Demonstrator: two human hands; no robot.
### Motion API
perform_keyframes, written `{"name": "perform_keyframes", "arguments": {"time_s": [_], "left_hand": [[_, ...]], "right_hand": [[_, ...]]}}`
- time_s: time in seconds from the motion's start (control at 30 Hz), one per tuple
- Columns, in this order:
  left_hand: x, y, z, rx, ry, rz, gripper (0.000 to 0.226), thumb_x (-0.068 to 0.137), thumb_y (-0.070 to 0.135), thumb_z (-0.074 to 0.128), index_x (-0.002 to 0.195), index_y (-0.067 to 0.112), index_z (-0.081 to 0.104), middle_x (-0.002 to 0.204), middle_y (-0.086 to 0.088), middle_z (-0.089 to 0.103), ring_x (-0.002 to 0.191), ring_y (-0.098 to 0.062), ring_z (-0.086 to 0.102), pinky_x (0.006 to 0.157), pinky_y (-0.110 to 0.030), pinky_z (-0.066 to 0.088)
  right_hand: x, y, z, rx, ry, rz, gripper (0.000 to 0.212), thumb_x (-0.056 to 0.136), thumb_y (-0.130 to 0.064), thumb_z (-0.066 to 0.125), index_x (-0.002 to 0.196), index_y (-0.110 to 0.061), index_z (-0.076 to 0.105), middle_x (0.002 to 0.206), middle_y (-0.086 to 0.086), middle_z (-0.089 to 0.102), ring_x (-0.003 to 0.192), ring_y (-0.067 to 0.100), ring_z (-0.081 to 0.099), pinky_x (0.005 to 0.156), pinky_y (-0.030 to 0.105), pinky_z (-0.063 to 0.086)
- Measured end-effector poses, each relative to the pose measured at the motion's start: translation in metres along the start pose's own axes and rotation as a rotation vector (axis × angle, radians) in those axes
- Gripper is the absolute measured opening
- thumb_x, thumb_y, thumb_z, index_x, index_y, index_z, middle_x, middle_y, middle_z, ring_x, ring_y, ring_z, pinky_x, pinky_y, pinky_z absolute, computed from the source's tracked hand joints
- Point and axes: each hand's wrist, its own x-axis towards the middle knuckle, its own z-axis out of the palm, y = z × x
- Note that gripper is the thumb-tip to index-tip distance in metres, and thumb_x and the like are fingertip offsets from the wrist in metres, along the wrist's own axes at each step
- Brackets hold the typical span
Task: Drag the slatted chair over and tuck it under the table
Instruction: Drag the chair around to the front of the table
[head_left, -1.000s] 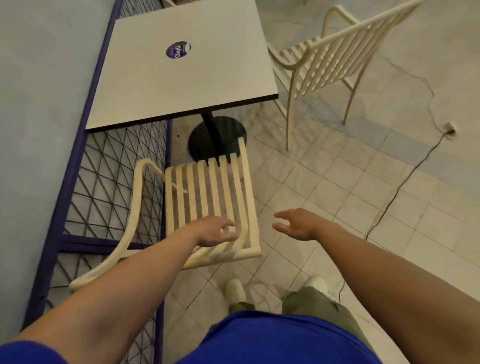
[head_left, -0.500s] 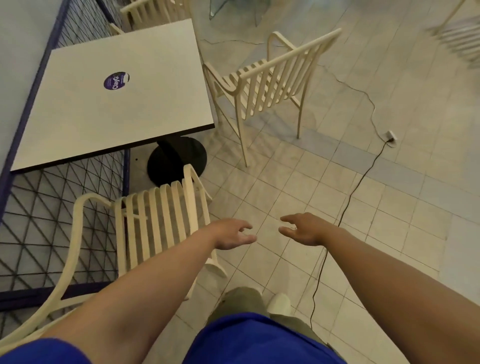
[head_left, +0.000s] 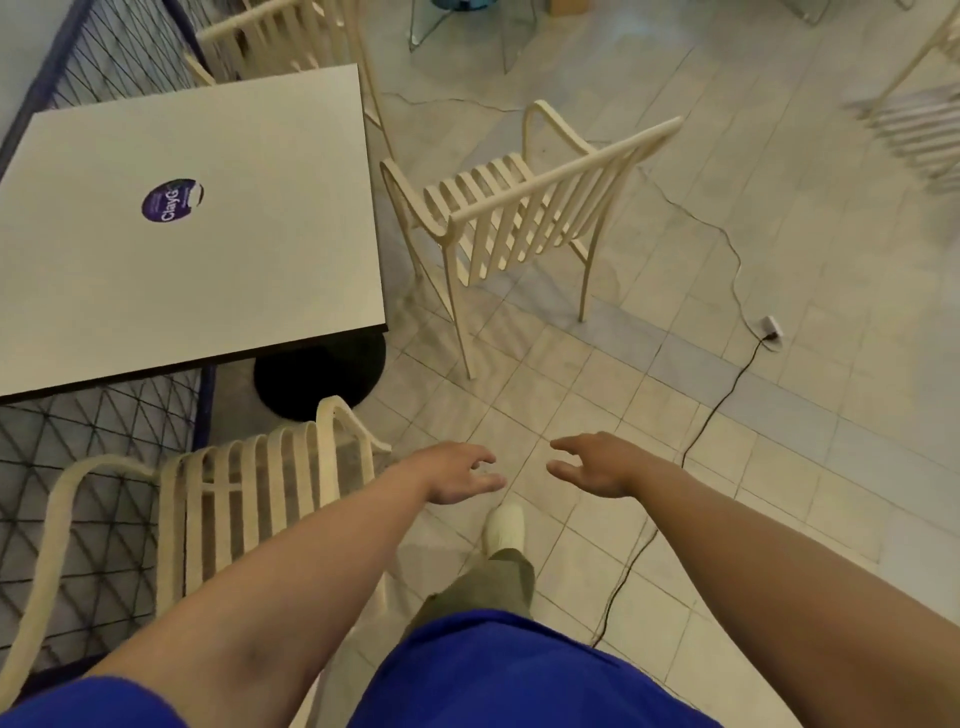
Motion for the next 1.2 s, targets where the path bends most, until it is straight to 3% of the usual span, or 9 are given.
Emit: {"name": "perform_keyframes", "arguments": {"time_s": [0.57,0.9,1.03,1.2], "left_hand": [[0.141,0.066,-0.177,-0.045,0.063,-0.05,0.07,0.092,0.067,0.051,0.151,0.029,0.042,0.149,0.001,0.049,0.135,-0.019,0.046,0.106,-0.035,0.035],[0.231,0.171,-0.247,-0.115,0.131,-0.217,0.069,0.091,0.068,0.05,0.151,0.034,0.04,0.157,0.002,0.04,0.142,-0.021,0.036,0.114,-0.041,0.031],[0.248,0.198,-0.283,-0.112,0.215,-0.228,0.069,0.093,0.068,0.047,0.151,0.033,0.039,0.157,-0.001,0.039,0.142,-0.023,0.037,0.113,-0.039,0.033],[0.264,0.194,-0.331,-0.153,0.409,-0.231,0.066,0.092,0.068,0.049,0.148,0.033,0.044,0.155,0.002,0.043,0.14,-0.021,0.041,0.112,-0.041,0.036]], "right_hand": [[0.126,0.085,-0.2,-0.033,-0.006,-0.058,0.064,0.099,-0.059,0.039,0.153,-0.024,0.035,0.156,0.001,0.039,0.141,0.022,0.037,0.114,0.037,0.029],[0.2,0.183,-0.343,-0.172,-0.101,-0.201,0.064,0.099,-0.057,0.041,0.153,-0.024,0.034,0.157,0.003,0.037,0.142,0.023,0.036,0.114,0.036,0.028],[0.221,0.195,-0.399,-0.233,-0.115,-0.274,0.064,0.099,-0.057,0.043,0.153,-0.025,0.033,0.156,0.004,0.039,0.143,0.024,0.034,0.115,0.038,0.03],[0.253,0.181,-0.447,-0.2,0.032,-0.423,0.063,0.097,-0.055,0.048,0.152,-0.026,0.035,0.155,0.001,0.04,0.142,0.023,0.036,0.114,0.041,0.032]]}}
